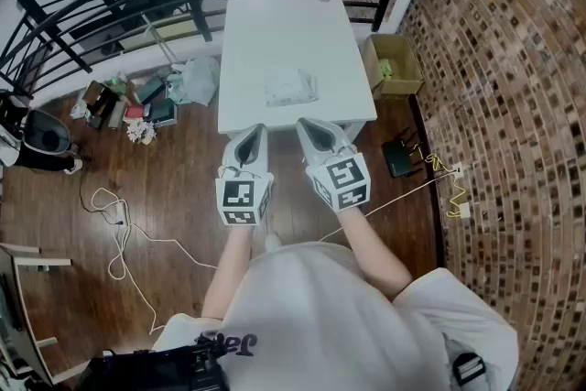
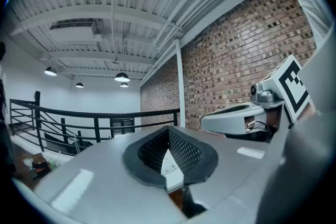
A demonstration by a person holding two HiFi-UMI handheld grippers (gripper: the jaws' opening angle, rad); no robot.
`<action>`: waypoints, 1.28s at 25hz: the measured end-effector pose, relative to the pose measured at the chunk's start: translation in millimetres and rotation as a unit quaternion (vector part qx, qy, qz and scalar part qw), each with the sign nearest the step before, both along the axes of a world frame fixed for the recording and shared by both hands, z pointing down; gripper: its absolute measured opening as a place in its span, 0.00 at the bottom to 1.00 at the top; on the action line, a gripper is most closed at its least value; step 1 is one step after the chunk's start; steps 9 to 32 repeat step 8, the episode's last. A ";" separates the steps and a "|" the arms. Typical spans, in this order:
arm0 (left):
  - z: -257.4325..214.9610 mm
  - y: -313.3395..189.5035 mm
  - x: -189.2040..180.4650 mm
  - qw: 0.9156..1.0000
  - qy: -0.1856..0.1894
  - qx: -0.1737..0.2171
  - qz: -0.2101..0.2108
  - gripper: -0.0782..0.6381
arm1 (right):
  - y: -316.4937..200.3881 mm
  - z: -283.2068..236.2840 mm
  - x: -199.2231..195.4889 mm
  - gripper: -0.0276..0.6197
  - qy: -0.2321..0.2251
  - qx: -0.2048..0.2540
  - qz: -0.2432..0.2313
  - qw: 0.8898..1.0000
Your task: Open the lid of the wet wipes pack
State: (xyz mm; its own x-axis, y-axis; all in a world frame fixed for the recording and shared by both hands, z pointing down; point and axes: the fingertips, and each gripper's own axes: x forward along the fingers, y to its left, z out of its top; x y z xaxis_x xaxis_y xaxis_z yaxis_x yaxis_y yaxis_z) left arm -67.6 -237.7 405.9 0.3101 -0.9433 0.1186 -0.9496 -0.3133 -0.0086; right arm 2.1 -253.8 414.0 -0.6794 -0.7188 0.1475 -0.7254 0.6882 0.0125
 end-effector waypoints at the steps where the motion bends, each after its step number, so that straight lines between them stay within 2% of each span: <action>1: -0.2 -0.3 -2.9 1.000 0.001 0.004 0.000 0.13 | -0.2 0.2 -1.9 0.03 0.000 -0.001 0.001 1.000; 3: -0.1 -2.1 -11.0 1.000 0.002 0.017 -0.002 0.13 | -0.2 0.6 -7.8 0.03 0.003 0.000 0.001 1.000; 8: 0.6 -4.6 -28.6 1.000 0.002 0.021 0.001 0.13 | 1.1 3.7 -27.7 0.03 0.009 0.003 -0.002 1.000; 32: 0.6 -4.6 -28.6 1.000 0.002 0.021 0.001 0.13 | 1.1 3.7 -27.7 0.03 0.009 0.003 -0.002 1.000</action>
